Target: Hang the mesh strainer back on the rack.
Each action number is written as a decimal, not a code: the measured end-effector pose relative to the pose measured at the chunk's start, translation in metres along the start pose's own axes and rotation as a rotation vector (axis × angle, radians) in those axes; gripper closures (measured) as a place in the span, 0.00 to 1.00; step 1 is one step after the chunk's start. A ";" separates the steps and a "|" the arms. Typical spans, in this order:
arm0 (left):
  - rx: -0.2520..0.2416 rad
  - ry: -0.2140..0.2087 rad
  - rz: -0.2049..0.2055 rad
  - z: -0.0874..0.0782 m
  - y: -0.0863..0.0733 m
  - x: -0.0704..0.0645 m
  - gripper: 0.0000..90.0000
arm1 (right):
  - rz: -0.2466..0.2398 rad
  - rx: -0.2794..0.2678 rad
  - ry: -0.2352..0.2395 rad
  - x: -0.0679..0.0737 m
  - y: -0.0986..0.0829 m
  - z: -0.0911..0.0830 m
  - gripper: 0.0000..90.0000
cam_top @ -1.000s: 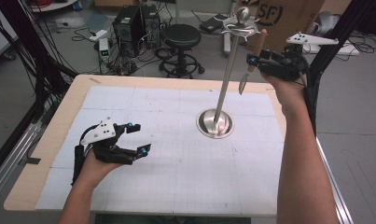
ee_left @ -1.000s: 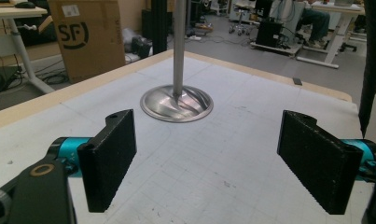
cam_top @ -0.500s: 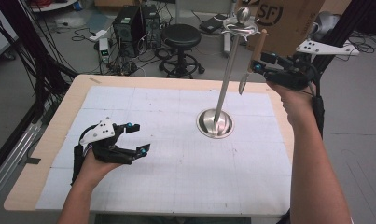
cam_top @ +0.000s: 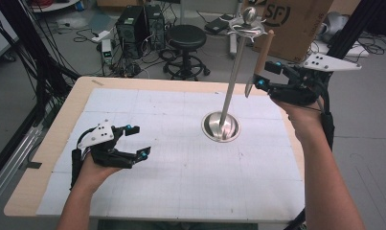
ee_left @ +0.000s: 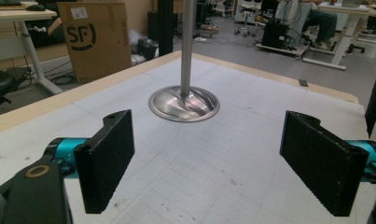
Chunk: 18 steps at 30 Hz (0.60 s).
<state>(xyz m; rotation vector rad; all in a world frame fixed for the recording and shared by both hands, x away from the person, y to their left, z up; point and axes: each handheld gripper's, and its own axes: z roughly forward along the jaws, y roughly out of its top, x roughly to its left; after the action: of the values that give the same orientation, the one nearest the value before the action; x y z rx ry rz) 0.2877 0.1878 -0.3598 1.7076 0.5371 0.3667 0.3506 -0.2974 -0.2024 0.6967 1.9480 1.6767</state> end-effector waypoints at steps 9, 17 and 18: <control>0.000 0.025 0.001 -0.006 -0.002 0.003 0.19 | 0.004 -0.037 0.035 0.014 -0.022 -0.001 0.32; 0.007 0.023 -0.002 -0.007 -0.006 0.001 0.19 | 0.037 -0.071 0.039 0.021 -0.049 -0.010 0.30; 0.005 0.025 -0.006 -0.007 -0.006 0.001 0.19 | 0.038 -0.070 0.035 0.022 -0.053 -0.011 0.30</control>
<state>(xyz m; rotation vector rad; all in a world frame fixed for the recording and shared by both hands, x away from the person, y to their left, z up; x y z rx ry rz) 0.2842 0.1949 -0.3646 1.7078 0.5613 0.3830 0.3233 -0.2974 -0.2535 0.6858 1.9008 1.7827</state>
